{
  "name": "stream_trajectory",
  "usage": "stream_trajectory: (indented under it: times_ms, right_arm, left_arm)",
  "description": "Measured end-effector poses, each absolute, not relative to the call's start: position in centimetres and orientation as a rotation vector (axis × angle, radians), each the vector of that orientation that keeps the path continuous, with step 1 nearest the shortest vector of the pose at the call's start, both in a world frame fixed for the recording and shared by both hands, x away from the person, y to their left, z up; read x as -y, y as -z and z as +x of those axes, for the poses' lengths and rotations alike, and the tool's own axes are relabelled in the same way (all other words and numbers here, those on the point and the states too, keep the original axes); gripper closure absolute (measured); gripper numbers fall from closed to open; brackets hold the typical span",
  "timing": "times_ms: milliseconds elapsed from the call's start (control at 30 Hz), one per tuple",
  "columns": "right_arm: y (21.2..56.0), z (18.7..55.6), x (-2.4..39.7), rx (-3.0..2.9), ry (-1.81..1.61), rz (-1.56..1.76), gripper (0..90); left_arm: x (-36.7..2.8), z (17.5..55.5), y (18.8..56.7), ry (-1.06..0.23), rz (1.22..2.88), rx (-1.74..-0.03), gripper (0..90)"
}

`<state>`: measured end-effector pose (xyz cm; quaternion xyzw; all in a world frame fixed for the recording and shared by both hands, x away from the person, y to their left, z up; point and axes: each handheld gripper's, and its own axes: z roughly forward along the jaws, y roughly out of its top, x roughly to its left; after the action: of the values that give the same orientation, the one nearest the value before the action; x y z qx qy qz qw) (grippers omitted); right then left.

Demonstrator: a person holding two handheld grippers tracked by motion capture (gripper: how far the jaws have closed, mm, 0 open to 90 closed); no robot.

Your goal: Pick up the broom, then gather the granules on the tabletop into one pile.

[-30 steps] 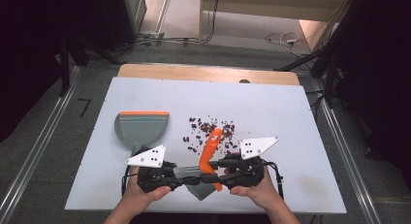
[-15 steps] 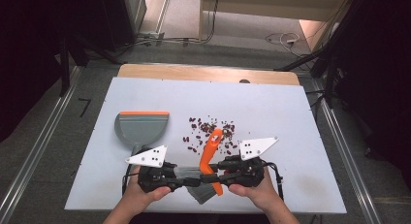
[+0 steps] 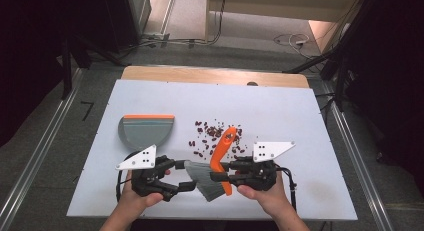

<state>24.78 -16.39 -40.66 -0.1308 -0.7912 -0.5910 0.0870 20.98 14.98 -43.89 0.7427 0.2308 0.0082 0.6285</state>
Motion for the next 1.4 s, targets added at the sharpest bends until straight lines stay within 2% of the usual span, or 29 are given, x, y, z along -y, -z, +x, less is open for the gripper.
stream_trajectory:
  times_ms: [133,333,933,1400]
  right_arm:
    - [40.5,25.2,17.0,2.404,1.766,-0.484,69.2]
    - [40.2,25.7,17.9,2.465,1.768,-0.655,69.2]
    - [39.9,27.7,19.6,2.594,1.688,-0.875,69.1]
    - [39.7,32.6,12.5,2.580,1.478,-0.918,69.1]
  left_arm:
    - [-15.8,21.0,43.8,-0.079,1.694,-0.581,12.3]
    - [-16.6,21.0,43.6,-0.132,1.665,-0.621,0.4]
    - [-20.1,20.7,43.4,-0.288,1.643,-0.702,0.3]
    - [-21.2,20.8,43.7,-0.334,1.645,-0.746,0.3]
